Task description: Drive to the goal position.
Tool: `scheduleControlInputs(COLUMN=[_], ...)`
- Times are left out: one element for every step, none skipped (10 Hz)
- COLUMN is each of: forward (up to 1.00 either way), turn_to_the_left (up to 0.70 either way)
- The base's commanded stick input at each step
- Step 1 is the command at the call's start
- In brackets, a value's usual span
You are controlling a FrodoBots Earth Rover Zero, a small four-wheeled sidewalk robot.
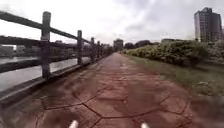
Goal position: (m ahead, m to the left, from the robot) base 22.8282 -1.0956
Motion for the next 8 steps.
scheduleControlInputs(forward=[0.70, 0.70, 0.70, 0.70, 0.70, 0.70, 0.70, 0.70], turn_to_the_left=[0.00, 0.00, 0.00, 0.00, 0.00, 0.00, 0.00, 0.00])
